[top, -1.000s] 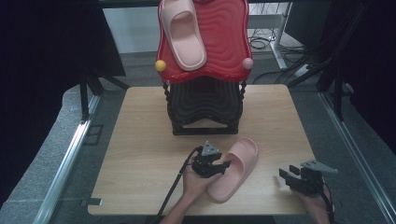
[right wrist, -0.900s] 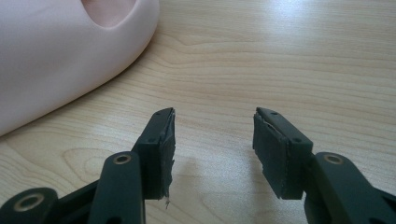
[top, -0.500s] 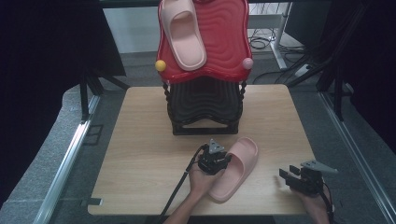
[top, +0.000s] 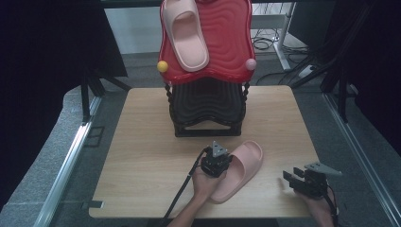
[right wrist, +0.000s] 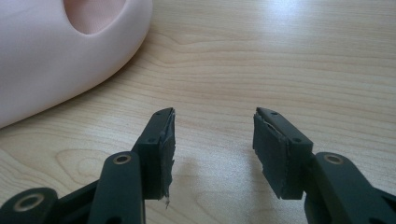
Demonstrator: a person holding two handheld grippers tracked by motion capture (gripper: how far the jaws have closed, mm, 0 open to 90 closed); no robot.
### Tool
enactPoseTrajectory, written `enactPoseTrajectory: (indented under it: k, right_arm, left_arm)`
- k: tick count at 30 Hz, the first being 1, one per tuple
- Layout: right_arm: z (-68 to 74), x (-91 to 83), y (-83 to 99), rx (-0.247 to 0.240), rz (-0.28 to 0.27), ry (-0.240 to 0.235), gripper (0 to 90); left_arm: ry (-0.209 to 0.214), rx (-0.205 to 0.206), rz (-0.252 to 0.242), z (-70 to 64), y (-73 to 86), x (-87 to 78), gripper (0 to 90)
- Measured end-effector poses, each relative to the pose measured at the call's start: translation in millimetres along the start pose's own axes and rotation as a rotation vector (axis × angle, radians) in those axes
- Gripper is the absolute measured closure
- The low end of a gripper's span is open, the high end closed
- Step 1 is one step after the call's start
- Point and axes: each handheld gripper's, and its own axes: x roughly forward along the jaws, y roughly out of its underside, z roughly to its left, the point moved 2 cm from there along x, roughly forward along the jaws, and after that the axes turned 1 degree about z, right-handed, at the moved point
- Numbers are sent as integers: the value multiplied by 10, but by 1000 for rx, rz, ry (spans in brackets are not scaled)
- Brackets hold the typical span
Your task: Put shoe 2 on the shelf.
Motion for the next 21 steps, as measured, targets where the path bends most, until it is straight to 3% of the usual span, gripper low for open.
enactPoseTrajectory:
  k: [5, 10, 21]
  right_arm:
    - [-1, -3, 1, -3, -1, 2, 490]
    - [-5, 0, 2, -1, -5, 6, 490]
    - [4, -1, -3, -8, -6, 13, 490]
  left_arm:
    - [9, -5, -30, 16, 12, -74, 852]
    - [19, -33, -93, 41, 75, -219, 852]
    - [-10, -88, -188, 195, 164, -514, 852]
